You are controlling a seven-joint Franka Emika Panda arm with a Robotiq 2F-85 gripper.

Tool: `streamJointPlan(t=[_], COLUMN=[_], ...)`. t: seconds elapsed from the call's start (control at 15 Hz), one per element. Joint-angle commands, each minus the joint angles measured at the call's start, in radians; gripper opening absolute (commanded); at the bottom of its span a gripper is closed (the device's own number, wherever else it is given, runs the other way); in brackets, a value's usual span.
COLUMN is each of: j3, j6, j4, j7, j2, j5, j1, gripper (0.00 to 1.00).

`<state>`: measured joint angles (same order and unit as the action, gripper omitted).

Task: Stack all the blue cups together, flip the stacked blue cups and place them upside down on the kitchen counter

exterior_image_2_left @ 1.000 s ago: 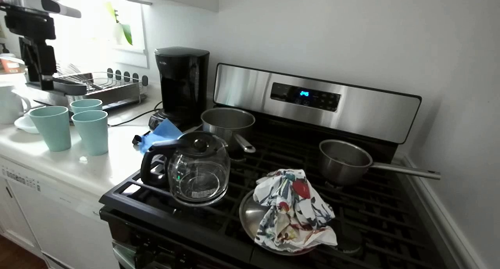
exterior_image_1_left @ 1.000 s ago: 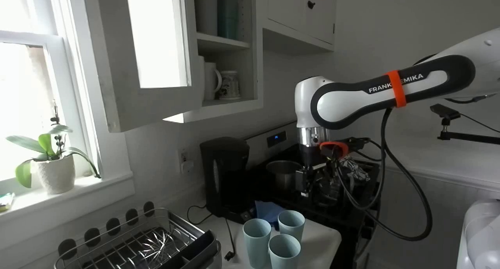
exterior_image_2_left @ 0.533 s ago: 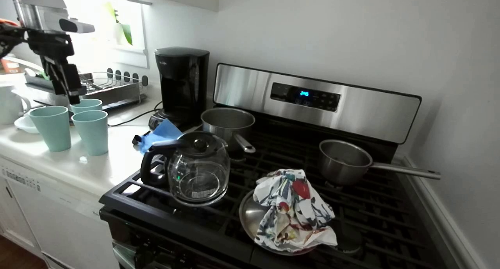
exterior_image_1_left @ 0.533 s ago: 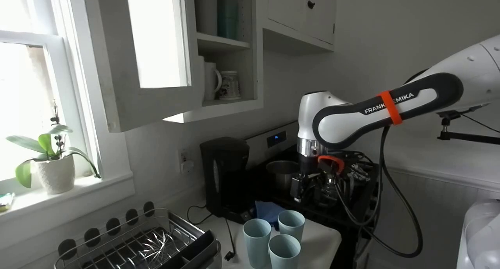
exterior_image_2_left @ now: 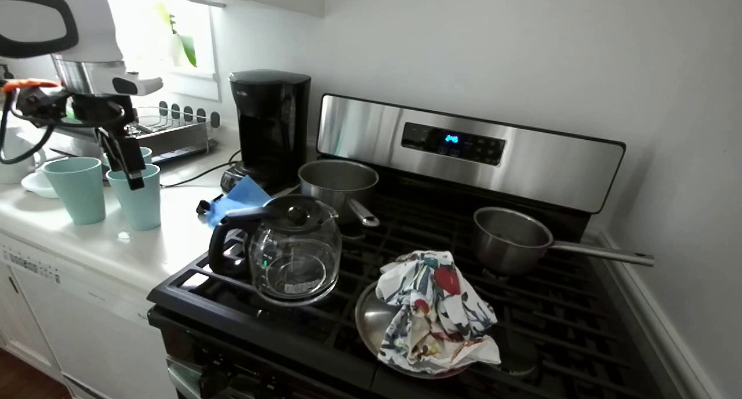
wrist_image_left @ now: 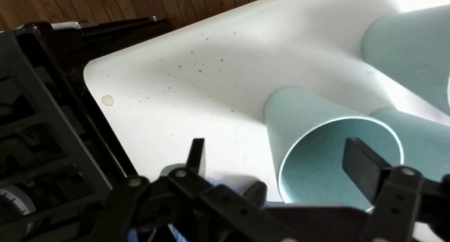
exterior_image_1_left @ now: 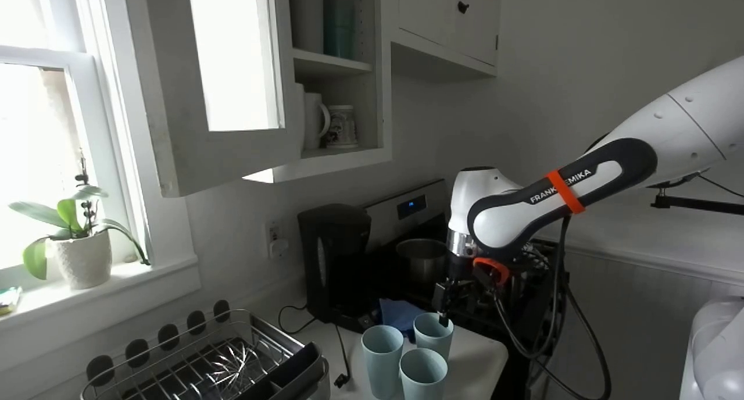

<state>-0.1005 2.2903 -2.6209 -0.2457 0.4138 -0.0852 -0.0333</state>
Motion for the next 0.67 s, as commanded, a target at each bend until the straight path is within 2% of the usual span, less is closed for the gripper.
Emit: streamJointPlan(t=[0.0, 0.13, 0.2, 0.27, 0.33, 0.47, 0.6], j3=[0.024, 0.035, 0.039, 0.041, 0.047, 0.053, 0.058], j6=[0.094, 0.123, 0.133, 0.143, 0.152, 0.157, 0.163], j4=[-0.02, -0.021, -0.021, -0.022, -0.022, -0.021, -0.022], j7=[0.002, 0.008, 0.012, 0.014, 0.022, 0.028, 0.032], j2=[-0.045, -0.07, -0.081, -0.089, -0.098, -0.107, -0.114], j5=[-0.037, -0.059, -0.069, -0.079, -0.097, -0.126, -0.149], j1=[0.004, -0.002, -0.004, -0.006, -0.01, -0.013, -0.013], gripper=[1.0, 1.0, 0.95, 0.79, 0.71, 0.62, 0.46])
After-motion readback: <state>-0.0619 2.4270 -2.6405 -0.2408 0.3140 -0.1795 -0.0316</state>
